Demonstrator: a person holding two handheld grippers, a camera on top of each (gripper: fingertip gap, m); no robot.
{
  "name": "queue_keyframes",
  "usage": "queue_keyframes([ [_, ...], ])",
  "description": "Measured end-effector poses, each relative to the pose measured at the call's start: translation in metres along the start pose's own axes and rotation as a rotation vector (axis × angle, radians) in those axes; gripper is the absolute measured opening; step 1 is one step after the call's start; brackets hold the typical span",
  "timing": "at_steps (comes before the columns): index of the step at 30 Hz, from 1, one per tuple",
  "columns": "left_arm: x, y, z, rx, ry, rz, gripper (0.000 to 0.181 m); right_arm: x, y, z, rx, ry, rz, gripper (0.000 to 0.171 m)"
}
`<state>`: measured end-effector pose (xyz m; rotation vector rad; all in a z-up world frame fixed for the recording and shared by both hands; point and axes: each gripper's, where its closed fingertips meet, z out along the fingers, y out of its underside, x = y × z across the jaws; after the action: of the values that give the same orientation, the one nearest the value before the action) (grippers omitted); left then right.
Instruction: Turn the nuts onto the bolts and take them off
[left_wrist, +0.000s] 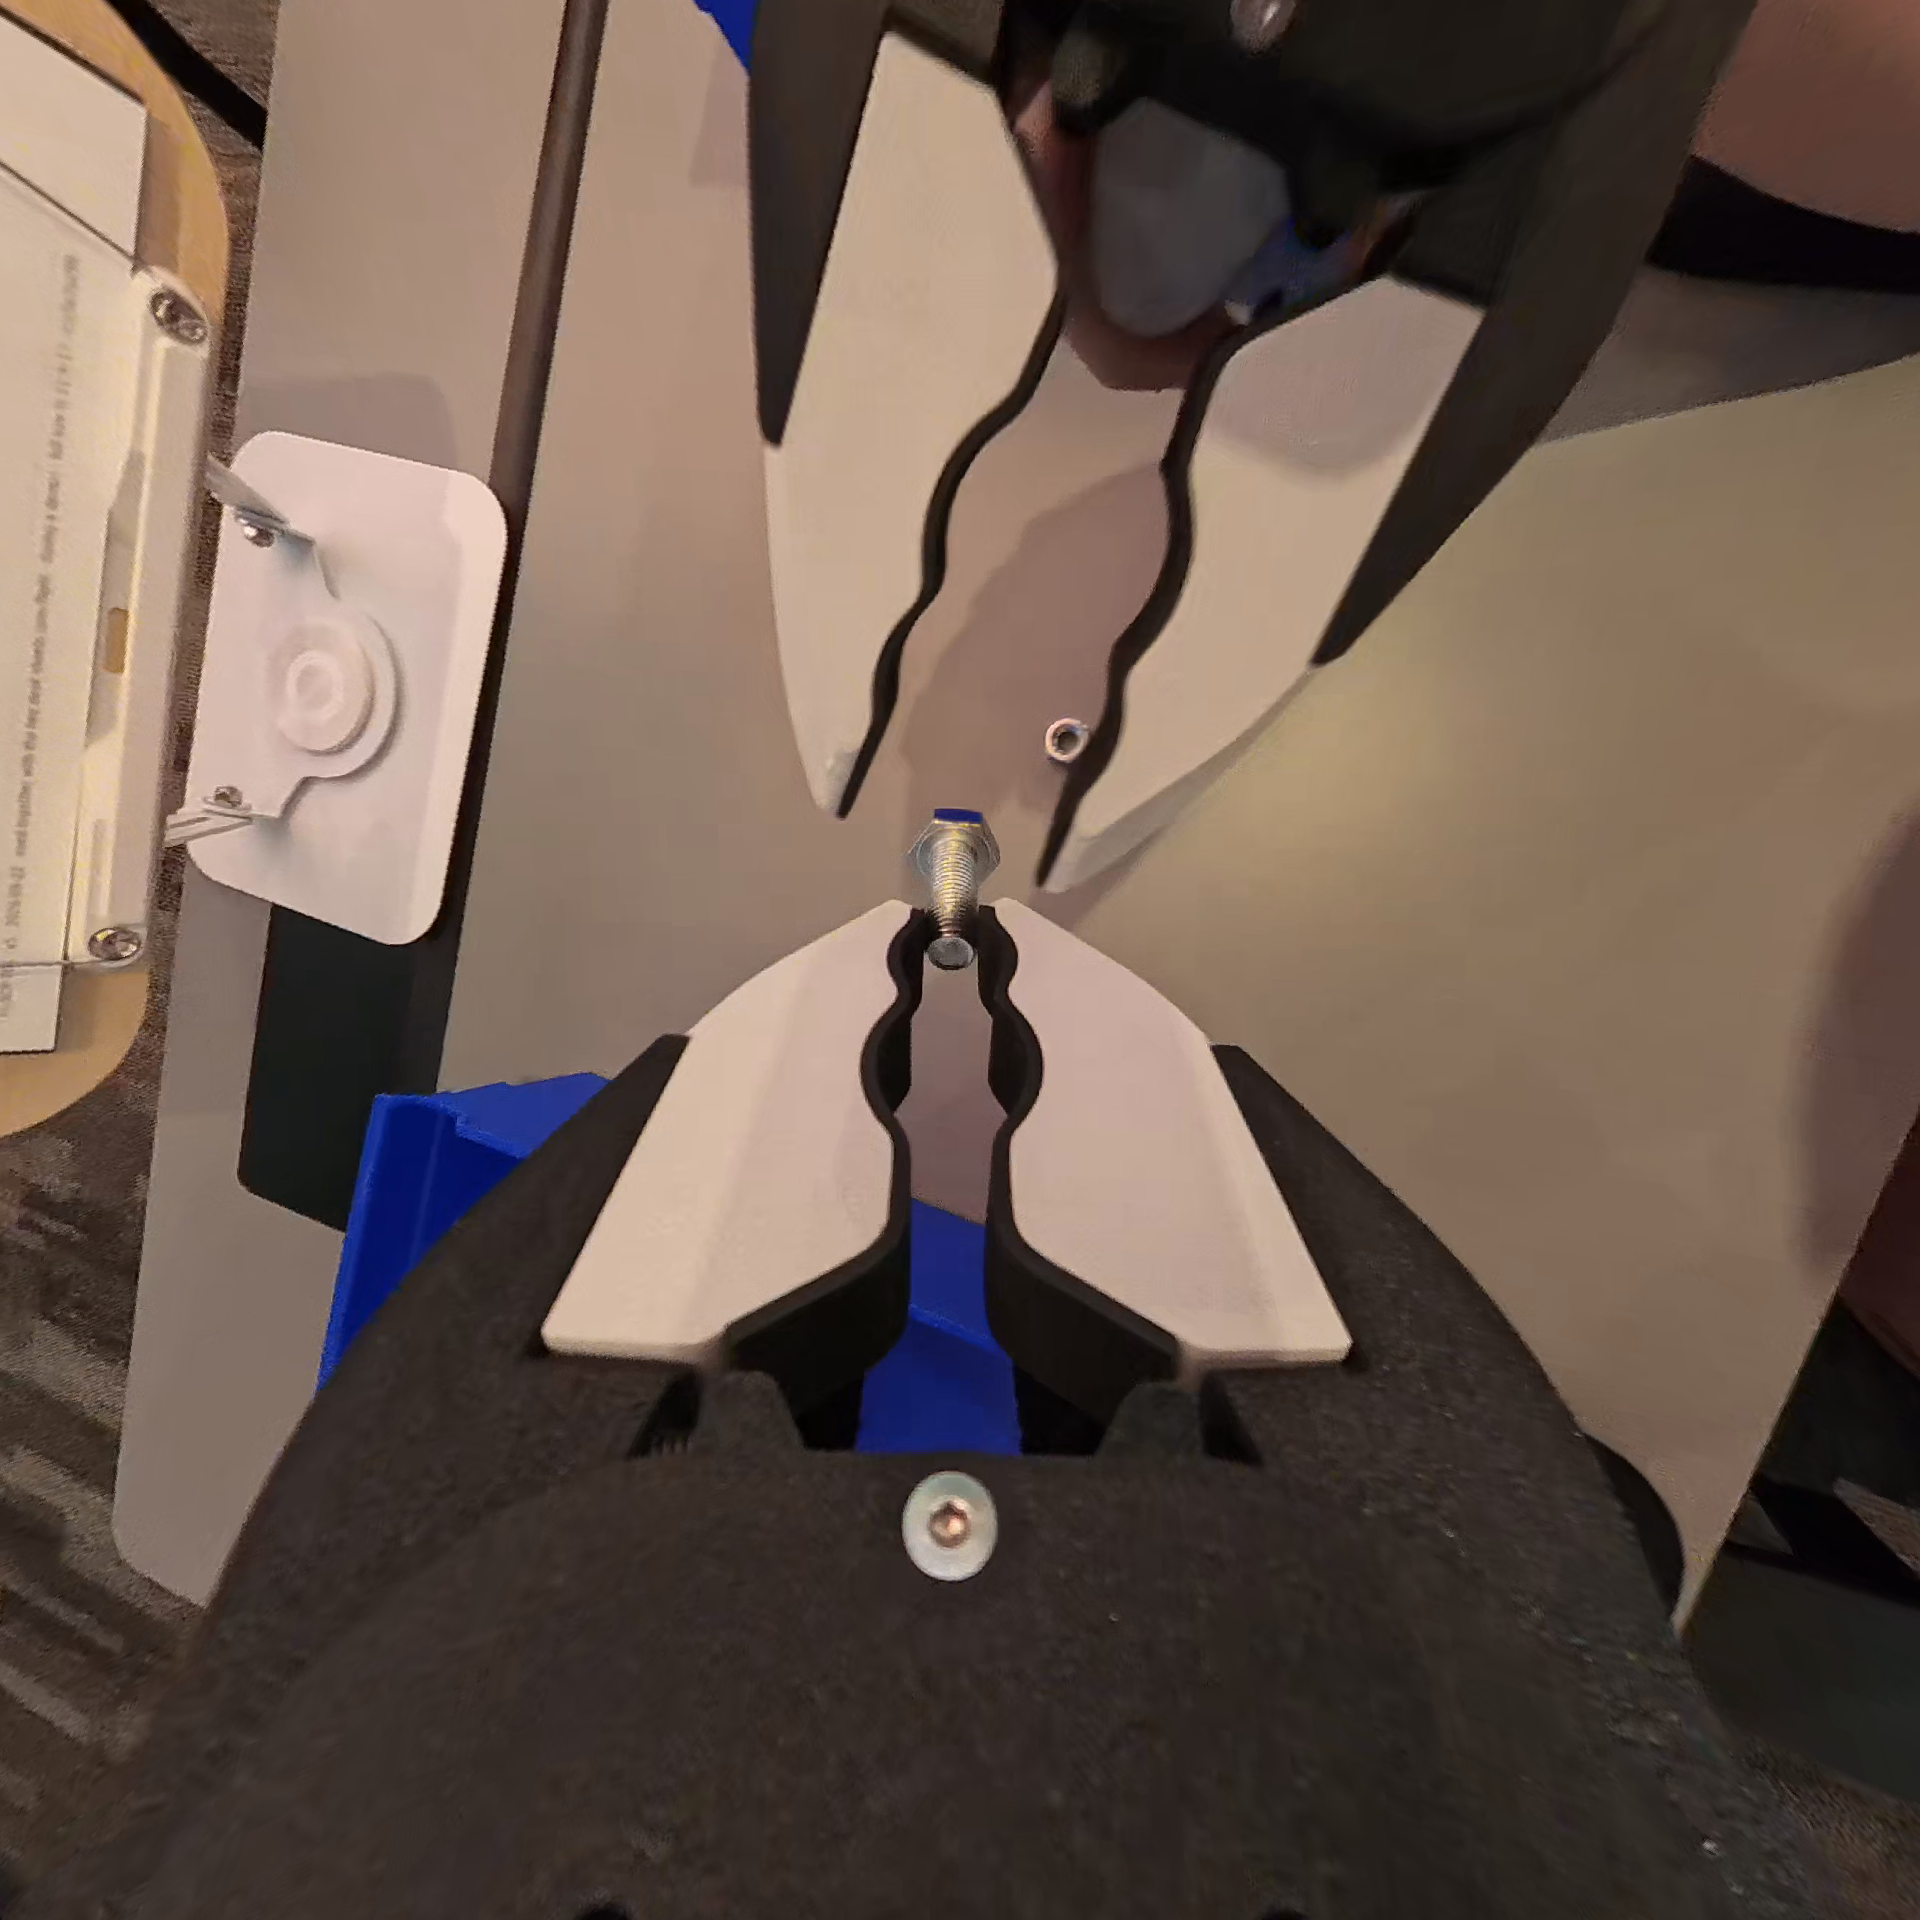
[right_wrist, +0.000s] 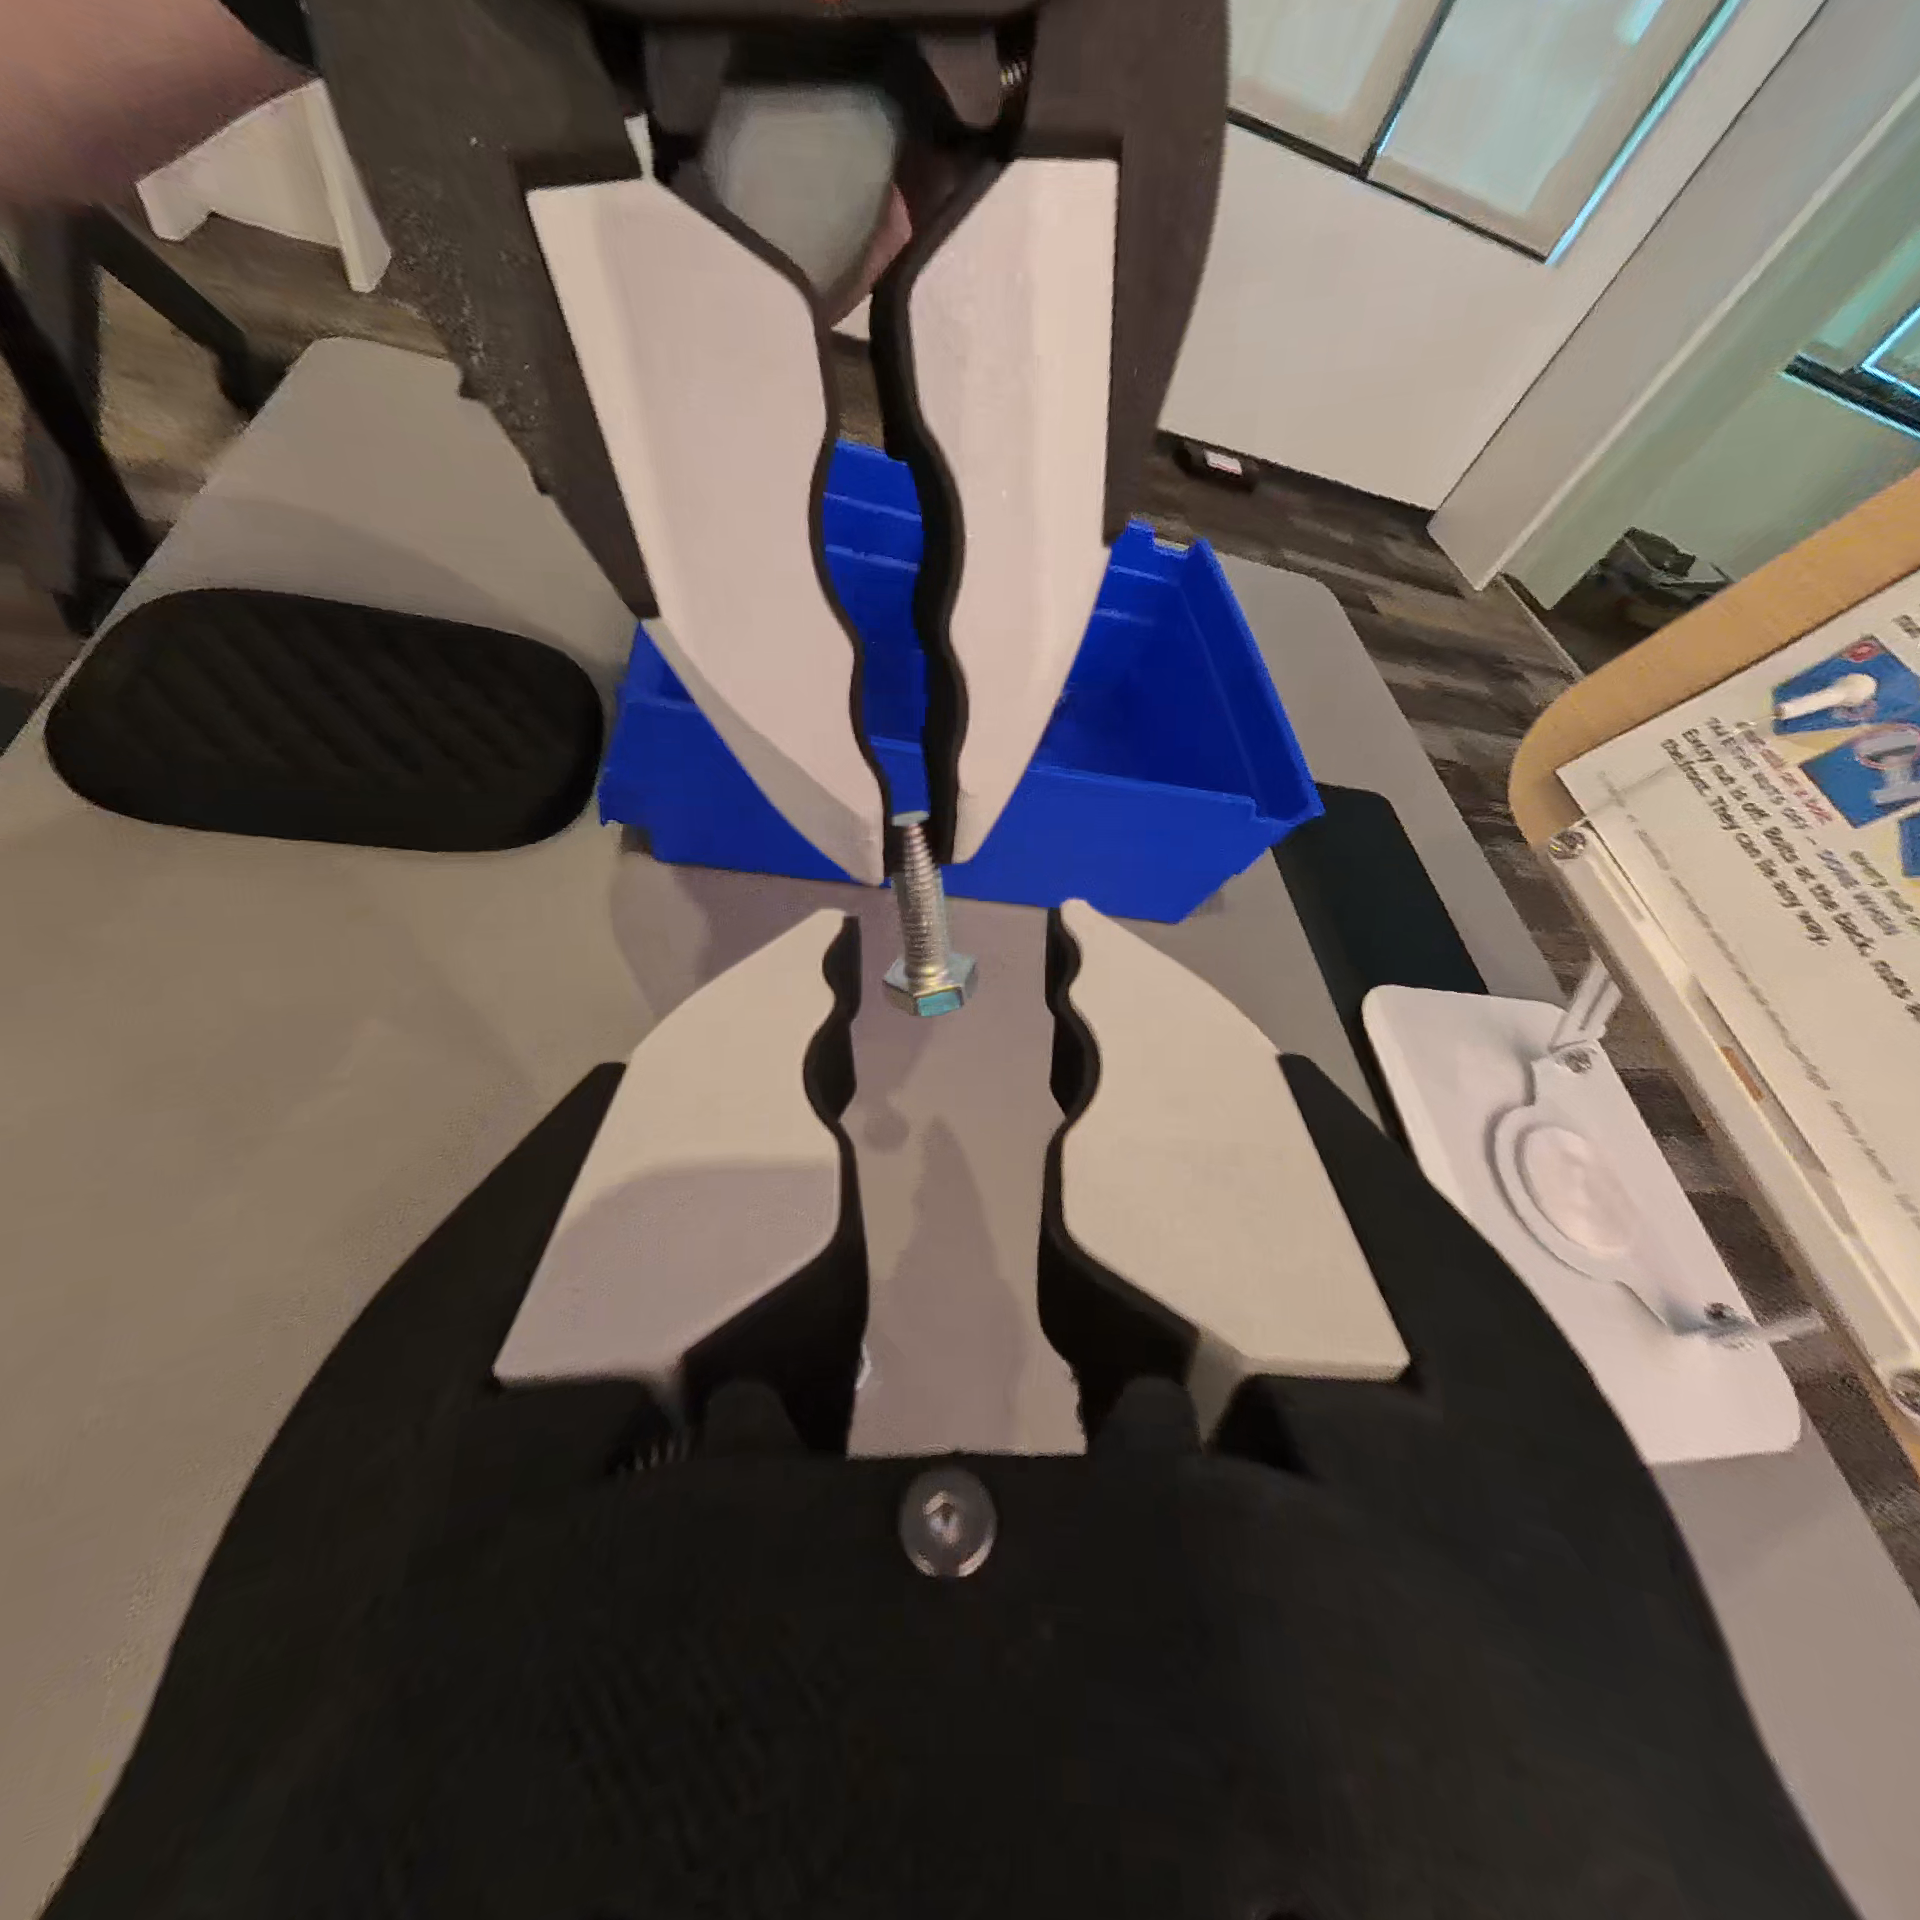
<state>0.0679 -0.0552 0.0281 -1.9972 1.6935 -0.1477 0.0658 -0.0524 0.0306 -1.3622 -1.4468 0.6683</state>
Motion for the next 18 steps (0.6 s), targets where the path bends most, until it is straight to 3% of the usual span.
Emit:
queue_keyframes([
  [4,0.007,-0.002,0.002,-0.023,0.005,0.001,0.009,-0.014,0.001,0.004,-0.012,-0.081,0.008,0.023],
  [12,0.01,-0.005,0.005,-0.045,-0.009,-0.001,0.01,-0.011,0.011,0.009,-0.074,-0.052,-0.002,0.01],
  [16,-0.017,-0.022,-0.019,0.151,-0.109,-0.105,0.027,0.007,0.004,0.001,0.037,-0.071,0.289,0.01],
  [18,-0.026,-0.03,-0.036,0.323,-0.115,-0.201,0.046,0.02,-0.008,-0.009,0.178,-0.105,0.493,0.01],
])
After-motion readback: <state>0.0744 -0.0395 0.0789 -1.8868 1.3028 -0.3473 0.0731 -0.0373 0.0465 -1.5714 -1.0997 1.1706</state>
